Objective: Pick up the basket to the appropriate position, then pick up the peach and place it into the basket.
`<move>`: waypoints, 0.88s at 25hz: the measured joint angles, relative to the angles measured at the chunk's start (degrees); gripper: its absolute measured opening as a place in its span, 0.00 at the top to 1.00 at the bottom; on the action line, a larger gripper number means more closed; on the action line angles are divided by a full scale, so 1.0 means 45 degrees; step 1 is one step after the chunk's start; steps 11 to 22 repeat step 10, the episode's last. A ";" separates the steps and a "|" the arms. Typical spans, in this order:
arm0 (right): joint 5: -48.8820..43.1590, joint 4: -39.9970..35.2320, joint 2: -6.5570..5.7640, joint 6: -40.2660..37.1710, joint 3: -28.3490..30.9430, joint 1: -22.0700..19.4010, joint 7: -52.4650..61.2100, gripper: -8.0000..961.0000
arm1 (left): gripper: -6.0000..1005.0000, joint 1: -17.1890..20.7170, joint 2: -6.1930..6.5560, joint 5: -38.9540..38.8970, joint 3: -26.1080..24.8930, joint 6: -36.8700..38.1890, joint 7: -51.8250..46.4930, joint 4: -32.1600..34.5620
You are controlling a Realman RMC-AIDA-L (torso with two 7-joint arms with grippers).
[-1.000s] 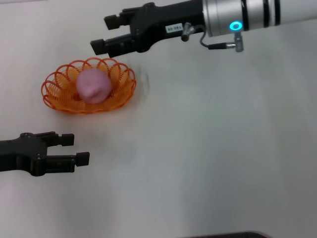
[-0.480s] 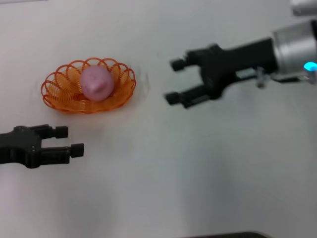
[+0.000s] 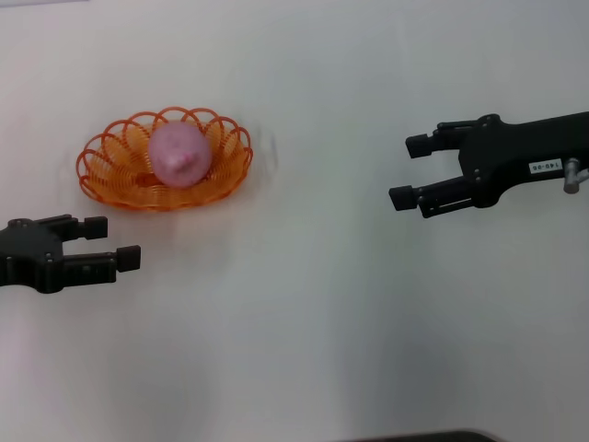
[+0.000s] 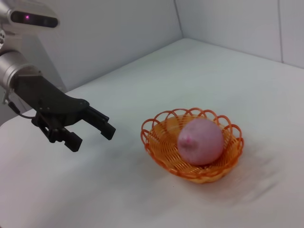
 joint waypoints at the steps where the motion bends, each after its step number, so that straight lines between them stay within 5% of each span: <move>1: -0.0002 0.0006 0.0003 -0.0008 0.0019 -0.0010 -0.0002 0.04 | 0.13 0.0000 0.0001 0.0017 0.0000 -0.0020 0.0004 -0.0001; 22: -0.0018 0.0031 0.0062 -0.0020 0.0013 0.0009 -0.0011 0.04 | 0.13 0.0000 0.0019 0.0052 0.0009 -0.0045 0.0008 -0.0001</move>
